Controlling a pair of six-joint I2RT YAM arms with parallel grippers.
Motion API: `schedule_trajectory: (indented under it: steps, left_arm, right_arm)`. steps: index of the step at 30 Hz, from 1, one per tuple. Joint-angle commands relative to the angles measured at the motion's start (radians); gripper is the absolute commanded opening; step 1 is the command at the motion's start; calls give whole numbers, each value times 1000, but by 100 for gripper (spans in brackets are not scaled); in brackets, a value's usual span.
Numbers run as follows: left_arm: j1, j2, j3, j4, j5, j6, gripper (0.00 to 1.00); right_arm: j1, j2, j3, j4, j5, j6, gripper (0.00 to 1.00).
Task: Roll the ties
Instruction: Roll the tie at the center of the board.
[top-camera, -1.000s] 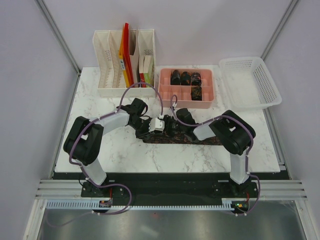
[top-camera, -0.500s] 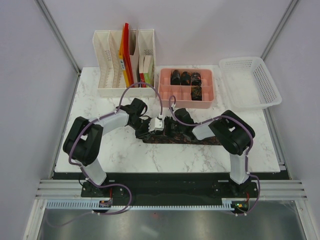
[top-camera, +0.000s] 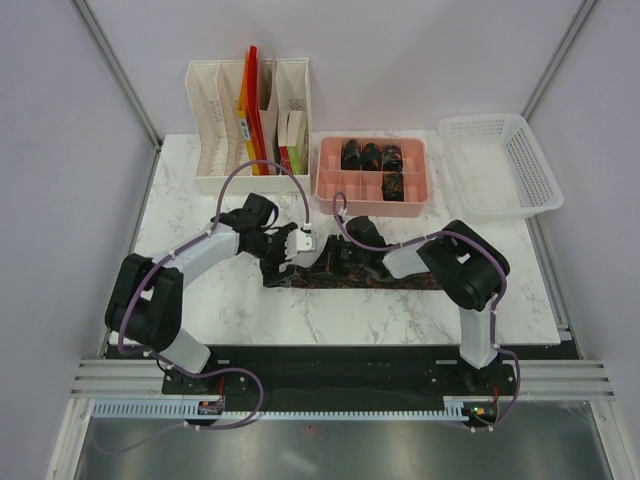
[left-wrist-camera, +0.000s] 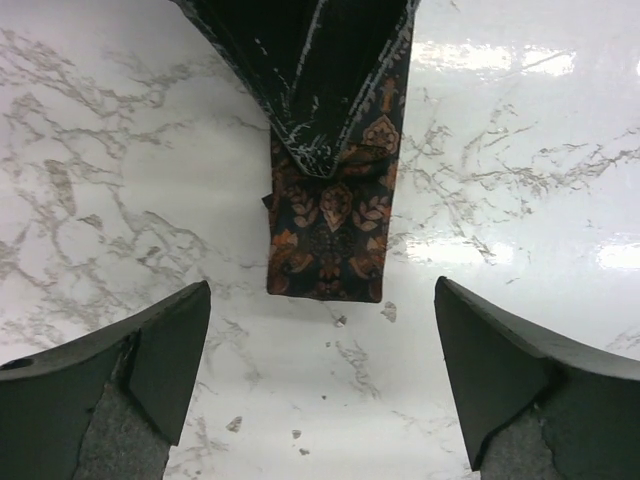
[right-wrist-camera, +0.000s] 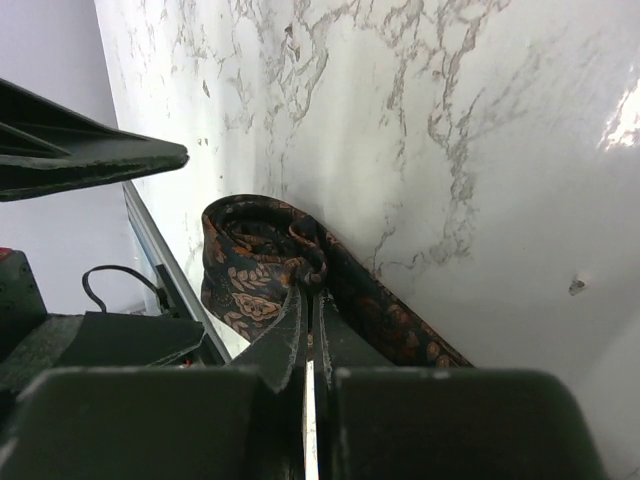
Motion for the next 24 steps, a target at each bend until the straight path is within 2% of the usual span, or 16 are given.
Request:
schedule_trajectory:
  steps: [1,8,10,16,17,20,24]
  left_arm:
    - [3,-19,-59,47,26,-26,100]
    - [1,27,-70,143,17,-35,99]
    - [0,41,-62,146,23,-35,96]
    - [-2,30,-57,144,56,-17,77]
    - [-9,18,-54,143,60,-18,69]
    - [-40,7,-36,135,64,-43,53]
    - [-90,15,-10,123,61,-81,40]
  right_arm:
    - [0,15,5,-99,34,-74,0]
    - [-6,13,-4,-115,34,-96,0]
    - [-8,15,5,-128,34,-102,0]
    - [-6,23,5,-127,30,-107,0]
    - [-8,24,7,-127,30,-104,0]
    - [-6,29,8,-124,30,-99,0]
    - [-6,30,8,-113,30,-93,0]
